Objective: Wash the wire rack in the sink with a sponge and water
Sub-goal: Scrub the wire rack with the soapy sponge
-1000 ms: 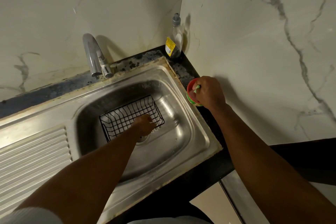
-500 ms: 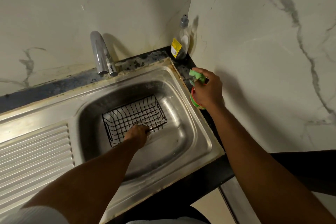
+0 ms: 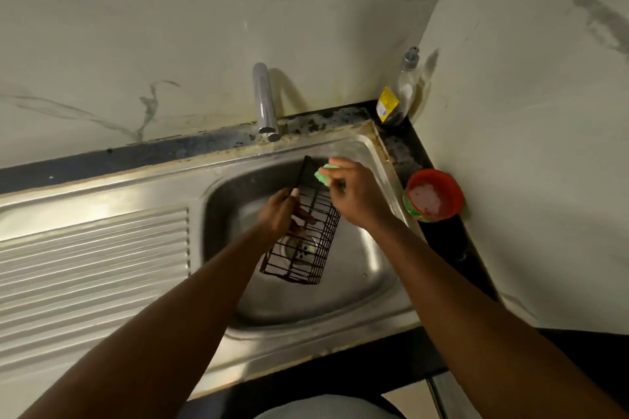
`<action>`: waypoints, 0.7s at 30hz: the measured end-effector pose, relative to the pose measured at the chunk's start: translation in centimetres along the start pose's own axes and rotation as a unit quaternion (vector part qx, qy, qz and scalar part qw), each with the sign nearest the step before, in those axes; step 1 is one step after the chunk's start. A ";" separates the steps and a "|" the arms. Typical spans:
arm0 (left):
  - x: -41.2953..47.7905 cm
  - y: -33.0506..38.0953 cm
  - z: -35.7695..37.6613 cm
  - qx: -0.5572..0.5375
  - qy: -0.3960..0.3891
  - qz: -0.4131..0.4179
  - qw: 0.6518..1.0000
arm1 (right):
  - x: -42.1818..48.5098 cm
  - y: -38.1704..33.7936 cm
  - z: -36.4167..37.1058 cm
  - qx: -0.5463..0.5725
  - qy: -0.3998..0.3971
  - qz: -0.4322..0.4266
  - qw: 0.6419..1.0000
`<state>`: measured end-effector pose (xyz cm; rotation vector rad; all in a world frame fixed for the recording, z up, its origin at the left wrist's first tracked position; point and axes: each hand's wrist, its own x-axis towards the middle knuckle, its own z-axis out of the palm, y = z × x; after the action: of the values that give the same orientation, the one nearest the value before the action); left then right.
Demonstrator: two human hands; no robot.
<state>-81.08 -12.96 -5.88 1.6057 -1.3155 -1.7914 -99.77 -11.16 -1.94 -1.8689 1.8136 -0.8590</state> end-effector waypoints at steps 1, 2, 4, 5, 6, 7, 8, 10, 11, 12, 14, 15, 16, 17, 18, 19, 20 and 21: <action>-0.1 0.1 -0.1 -0.014 0.017 -0.003 1.000 | 0.3 0.0 0.6 -0.018 -0.019 -0.020 0.999; -0.2 0.3 -0.3 -0.011 0.034 0.003 0.999 | 0.7 -0.3 1.0 -0.025 -0.027 -0.024 0.999; -0.5 0.6 -0.8 0.026 0.057 0.022 0.998 | 1.9 -0.7 1.4 -0.026 -0.005 -0.027 0.999; -0.5 0.5 -1.2 0.043 0.068 0.031 0.996 | 2.6 -0.8 1.7 -0.026 0.008 -0.024 0.999; -0.5 0.6 -1.5 0.056 0.076 0.037 0.995 | 3.2 -0.9 1.8 -0.028 0.012 -0.010 0.999; -0.6 0.6 -1.8 0.058 0.084 0.042 0.994 | 3.7 -1.2 2.2 -0.031 0.012 0.000 0.999; -0.8 0.7 -2.0 0.054 0.092 0.042 0.993 | 4.0 -1.7 2.6 -0.040 0.013 0.014 0.999; -1.1 1.0 -2.1 0.046 0.109 0.045 0.992 | 4.0 -3.1 3.8 -0.055 0.013 0.018 0.998; -1.2 1.0 -2.0 0.048 0.115 0.054 0.991 | 3.6 -4.0 4.4 -0.063 0.007 -0.011 0.998; -1.4 1.1 -2.0 0.050 0.121 0.064 0.989 | 3.2 -4.8 4.8 -0.068 -0.005 -0.052 0.996; -1.7 1.1 -2.2 0.045 0.134 0.071 0.987 | 2.8 -5.3 5.0 -0.086 -0.012 -0.114 0.990; -1.8 1.0 -2.3 0.041 0.140 0.070 0.987 | 2.9 -5.1 4.9 -0.097 0.003 -0.117 0.988; -1.9 1.1 -2.3 0.036 0.140 0.068 0.987 | 2.9 -4.8 4.7 -0.102 0.023 -0.096 0.990; -1.9 1.1 -2.2 0.030 0.137 0.065 0.988 | 2.9 -4.5 4.7 -0.099 0.040 -0.071 0.992; -1.9 1.1 -2.1 0.021 0.134 0.061 0.989 | 2.8 -4.5 4.8 -0.092 0.055 -0.052 0.993; -1.8 1.1 -2.0 0.011 0.134 0.056 0.989 | 2.6 -4.5 5.1 -0.083 0.075 -0.033 0.993; -1.8 1.1 -1.8 0.001 0.138 0.049 0.989 | 2.4 -4.6 5.3 -0.069 0.097 -0.005 0.993; -1.8 1.1 -1.6 -0.008 0.142 0.042 0.989 | 2.5 -4.7 5.3 -0.051 0.121 0.031 0.991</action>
<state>-79.41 -12.63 -3.78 1.6964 -1.2143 -1.4569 -92.84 -13.92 -2.30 -1.8242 2.0835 -1.0263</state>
